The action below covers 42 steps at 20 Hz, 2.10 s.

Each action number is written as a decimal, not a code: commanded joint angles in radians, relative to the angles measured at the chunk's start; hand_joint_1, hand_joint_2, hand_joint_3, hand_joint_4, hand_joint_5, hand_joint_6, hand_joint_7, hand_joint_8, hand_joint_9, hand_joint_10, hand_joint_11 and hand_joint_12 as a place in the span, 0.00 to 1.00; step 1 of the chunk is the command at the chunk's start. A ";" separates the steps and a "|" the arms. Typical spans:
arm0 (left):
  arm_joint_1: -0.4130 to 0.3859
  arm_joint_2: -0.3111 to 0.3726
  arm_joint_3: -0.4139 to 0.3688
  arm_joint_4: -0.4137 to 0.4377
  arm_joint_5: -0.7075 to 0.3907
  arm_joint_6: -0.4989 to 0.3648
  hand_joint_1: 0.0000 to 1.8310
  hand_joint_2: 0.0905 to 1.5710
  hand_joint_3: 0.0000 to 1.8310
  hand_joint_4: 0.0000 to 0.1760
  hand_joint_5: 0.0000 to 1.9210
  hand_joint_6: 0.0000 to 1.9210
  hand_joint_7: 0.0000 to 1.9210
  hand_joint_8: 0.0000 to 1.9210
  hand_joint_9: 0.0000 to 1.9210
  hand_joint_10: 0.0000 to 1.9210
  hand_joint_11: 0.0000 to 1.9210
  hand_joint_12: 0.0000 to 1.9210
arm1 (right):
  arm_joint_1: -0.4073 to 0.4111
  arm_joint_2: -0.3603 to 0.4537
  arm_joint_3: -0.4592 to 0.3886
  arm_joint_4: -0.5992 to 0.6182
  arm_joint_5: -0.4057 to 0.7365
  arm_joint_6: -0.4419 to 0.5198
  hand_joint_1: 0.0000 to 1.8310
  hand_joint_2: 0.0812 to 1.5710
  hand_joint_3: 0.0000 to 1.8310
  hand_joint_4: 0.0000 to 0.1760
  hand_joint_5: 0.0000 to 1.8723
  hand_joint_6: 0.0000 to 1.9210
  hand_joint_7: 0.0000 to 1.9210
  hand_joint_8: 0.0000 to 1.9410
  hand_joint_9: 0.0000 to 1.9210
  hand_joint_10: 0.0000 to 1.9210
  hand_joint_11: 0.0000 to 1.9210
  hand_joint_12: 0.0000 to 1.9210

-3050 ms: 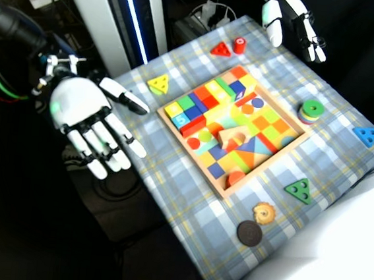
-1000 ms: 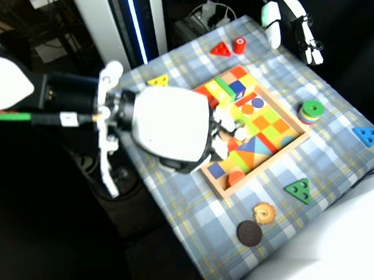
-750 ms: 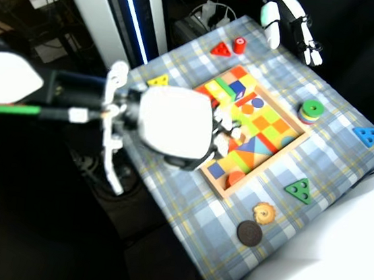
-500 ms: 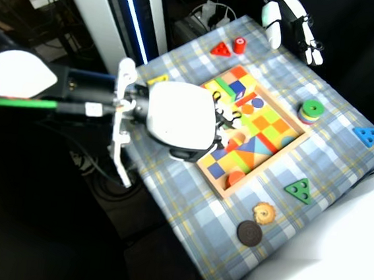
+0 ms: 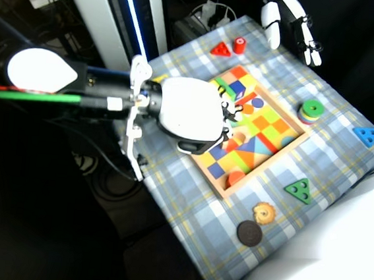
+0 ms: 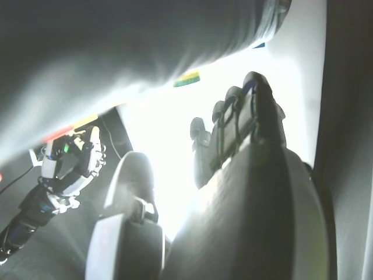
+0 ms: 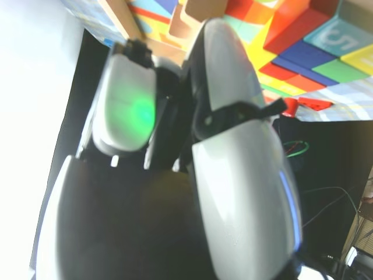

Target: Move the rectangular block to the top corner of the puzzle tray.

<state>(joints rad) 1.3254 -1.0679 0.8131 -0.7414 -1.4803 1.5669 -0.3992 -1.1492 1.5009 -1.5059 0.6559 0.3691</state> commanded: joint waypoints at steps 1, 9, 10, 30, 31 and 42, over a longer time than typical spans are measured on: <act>-0.009 0.009 0.003 0.042 -0.113 -0.008 0.29 0.87 0.00 0.44 0.17 0.00 0.08 0.00 0.05 0.00 0.00 0.04 | 0.014 -0.006 0.005 0.042 0.026 0.003 0.86 0.74 0.00 0.00 0.26 0.00 0.71 1.00 0.78 1.00 0.82 1.00; -0.009 0.010 0.002 0.042 -0.112 -0.008 0.29 0.87 0.00 0.34 0.17 0.00 0.09 0.00 0.05 0.00 0.00 0.05 | 0.005 -0.020 0.006 0.011 0.016 0.003 0.82 0.76 0.01 0.00 0.28 0.00 0.72 1.00 0.79 1.00 0.82 1.00; -0.009 0.010 0.002 0.042 -0.112 -0.008 0.29 0.87 0.00 0.36 0.17 0.00 0.09 0.00 0.05 0.00 0.00 0.05 | 0.005 -0.024 0.007 0.006 0.013 0.003 0.82 0.76 0.01 0.00 0.29 0.00 0.71 1.00 0.78 1.00 0.81 1.00; -0.008 0.014 -0.001 0.042 -0.102 -0.008 0.31 0.87 0.00 0.40 0.18 0.00 0.09 0.00 0.05 0.00 0.00 0.09 | -0.016 -0.010 0.026 -0.108 -0.072 0.052 0.83 0.74 0.00 0.00 0.27 0.00 0.72 1.00 0.82 1.00 0.83 1.00; -0.008 0.014 -0.001 0.042 -0.102 -0.008 0.31 0.86 0.00 0.36 0.19 0.00 0.09 0.00 0.05 0.00 0.00 0.08 | -0.016 -0.006 0.026 -0.110 -0.077 0.052 0.84 0.74 0.00 0.00 0.26 0.00 0.69 1.00 0.80 1.00 0.81 1.00; -0.009 0.014 -0.002 0.042 -0.097 -0.008 0.28 0.87 0.00 0.34 0.18 0.00 0.08 0.00 0.04 0.00 0.00 0.00 | -0.016 0.009 0.049 -0.130 -0.125 0.052 0.83 0.76 0.00 0.39 0.24 0.00 0.60 1.00 0.71 1.00 0.74 1.00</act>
<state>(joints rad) 1.3254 -1.0607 0.8108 -0.7403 -1.4715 1.5665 -0.4217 -1.1473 1.5360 -1.6497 0.5758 0.4335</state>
